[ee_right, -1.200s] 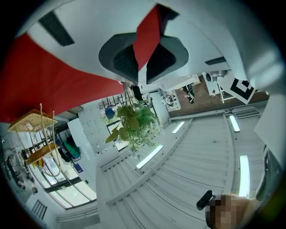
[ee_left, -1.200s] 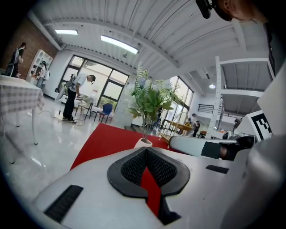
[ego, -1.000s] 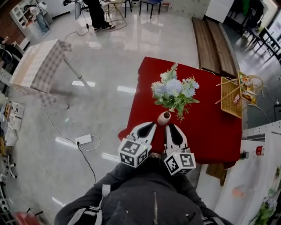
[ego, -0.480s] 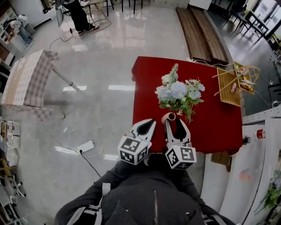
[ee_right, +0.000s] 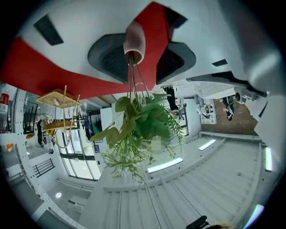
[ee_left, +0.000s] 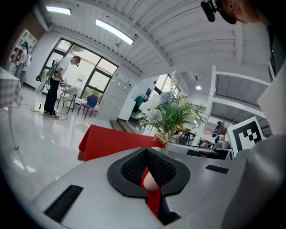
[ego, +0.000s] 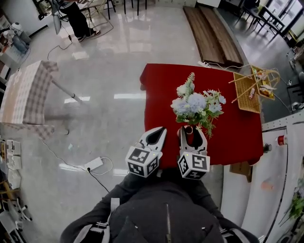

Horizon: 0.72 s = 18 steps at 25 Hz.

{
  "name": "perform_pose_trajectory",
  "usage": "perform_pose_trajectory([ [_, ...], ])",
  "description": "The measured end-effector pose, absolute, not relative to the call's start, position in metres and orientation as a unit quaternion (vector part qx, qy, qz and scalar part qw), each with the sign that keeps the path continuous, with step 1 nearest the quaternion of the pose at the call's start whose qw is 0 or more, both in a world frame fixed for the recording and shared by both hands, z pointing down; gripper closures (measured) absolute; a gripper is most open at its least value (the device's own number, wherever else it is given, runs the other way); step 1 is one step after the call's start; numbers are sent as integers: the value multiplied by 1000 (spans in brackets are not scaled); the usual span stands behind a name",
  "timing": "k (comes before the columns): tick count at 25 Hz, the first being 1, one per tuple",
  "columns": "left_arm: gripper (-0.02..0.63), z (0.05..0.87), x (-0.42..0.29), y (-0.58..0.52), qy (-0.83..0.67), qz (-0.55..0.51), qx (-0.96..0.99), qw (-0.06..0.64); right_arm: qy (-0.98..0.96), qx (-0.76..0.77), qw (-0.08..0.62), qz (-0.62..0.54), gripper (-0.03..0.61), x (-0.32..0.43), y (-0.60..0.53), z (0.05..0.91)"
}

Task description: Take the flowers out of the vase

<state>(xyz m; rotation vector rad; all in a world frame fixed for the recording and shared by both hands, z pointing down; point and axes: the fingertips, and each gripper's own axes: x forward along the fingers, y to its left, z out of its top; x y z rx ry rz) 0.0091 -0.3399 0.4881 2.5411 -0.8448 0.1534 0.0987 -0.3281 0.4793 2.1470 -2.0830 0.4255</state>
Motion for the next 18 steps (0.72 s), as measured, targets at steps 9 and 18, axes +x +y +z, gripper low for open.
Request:
perform_pose_trajectory([
  [9,604,492,9,-349,-300,58,922,237,-674,719,80,150,422,102,-345,484],
  [18,604,497,14,-353,-297,62,921,244,-662,727,100,152,464,112,-349,486],
])
